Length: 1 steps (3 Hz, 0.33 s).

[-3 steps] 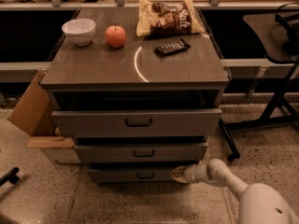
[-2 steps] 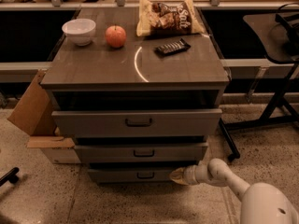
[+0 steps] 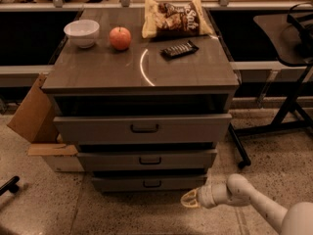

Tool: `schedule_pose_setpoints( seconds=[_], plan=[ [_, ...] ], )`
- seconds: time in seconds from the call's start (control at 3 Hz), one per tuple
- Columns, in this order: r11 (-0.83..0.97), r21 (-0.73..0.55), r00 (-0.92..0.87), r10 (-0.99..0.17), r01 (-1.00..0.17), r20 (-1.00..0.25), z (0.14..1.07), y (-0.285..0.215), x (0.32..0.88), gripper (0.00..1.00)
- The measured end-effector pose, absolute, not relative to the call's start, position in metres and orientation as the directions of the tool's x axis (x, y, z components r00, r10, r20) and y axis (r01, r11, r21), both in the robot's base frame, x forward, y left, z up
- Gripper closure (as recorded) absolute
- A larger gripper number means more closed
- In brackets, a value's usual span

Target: Close bottom drawer

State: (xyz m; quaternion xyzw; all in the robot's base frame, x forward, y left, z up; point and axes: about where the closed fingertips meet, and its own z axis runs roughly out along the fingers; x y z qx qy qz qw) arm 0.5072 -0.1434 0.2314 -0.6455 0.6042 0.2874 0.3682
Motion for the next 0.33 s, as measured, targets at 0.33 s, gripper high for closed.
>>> schedule_pose_setpoints(
  seconds=[0.33],
  plan=[
    [-0.071,-0.179,0.189,-0.526,-0.981,-0.829,0.2624,-0.1495,0.4643,1.0]
  ],
)
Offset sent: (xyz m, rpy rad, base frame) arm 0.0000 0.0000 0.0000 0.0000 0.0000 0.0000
